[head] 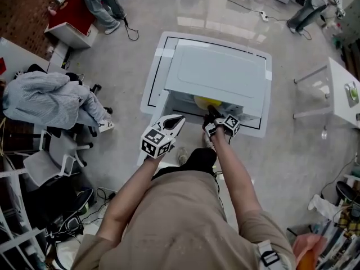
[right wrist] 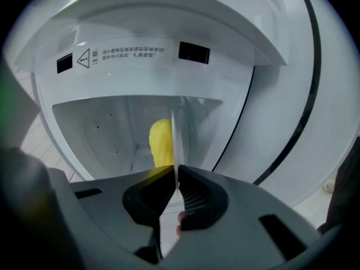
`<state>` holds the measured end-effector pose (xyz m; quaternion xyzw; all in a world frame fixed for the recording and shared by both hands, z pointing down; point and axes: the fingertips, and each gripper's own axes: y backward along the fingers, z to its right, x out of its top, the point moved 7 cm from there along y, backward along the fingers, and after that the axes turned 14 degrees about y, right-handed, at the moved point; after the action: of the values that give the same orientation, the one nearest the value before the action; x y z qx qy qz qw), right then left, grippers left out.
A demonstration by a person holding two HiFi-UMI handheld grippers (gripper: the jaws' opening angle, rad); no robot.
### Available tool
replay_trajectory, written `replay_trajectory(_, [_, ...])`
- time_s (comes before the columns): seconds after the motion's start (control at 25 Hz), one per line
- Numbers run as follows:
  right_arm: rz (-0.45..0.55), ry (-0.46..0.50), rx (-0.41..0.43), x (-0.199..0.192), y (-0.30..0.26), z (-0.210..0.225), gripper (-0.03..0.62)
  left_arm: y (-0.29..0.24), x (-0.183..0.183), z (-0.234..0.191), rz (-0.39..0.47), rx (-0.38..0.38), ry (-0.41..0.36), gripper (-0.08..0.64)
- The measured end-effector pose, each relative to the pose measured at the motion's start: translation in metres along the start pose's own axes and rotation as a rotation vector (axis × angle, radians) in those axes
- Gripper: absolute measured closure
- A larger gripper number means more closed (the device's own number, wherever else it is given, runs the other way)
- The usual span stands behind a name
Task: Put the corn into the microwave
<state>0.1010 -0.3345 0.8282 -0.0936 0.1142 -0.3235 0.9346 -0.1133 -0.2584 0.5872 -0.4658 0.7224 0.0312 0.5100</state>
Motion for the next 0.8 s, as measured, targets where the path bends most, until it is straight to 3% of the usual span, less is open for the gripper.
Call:
replay_trajectory(0.36, [0.002,-0.031,-0.02,0.003,-0.018,0.006,0.572,0.006,-0.004,-0.003,-0.011,0.004,0.004,0.558])
replay_trajectory(0.52, [-0.015,-0.022,-0.079,0.002,-0.024,0.004,0.572,0.011,-0.006,-0.005,-0.01,0.002,0.015,0.558])
replay_trajectory(0.72, [-0.02,0.025,-0.075,0.005,-0.021,-0.001,0.569,0.016,-0.003,-0.004,0.006,-0.016,0.032,0.558])
replay_trajectory(0.8, [-0.022,0.043,-0.046,0.007,-0.021,-0.004,0.492,0.018,-0.003,-0.004,0.008,-0.021,0.033,0.558])
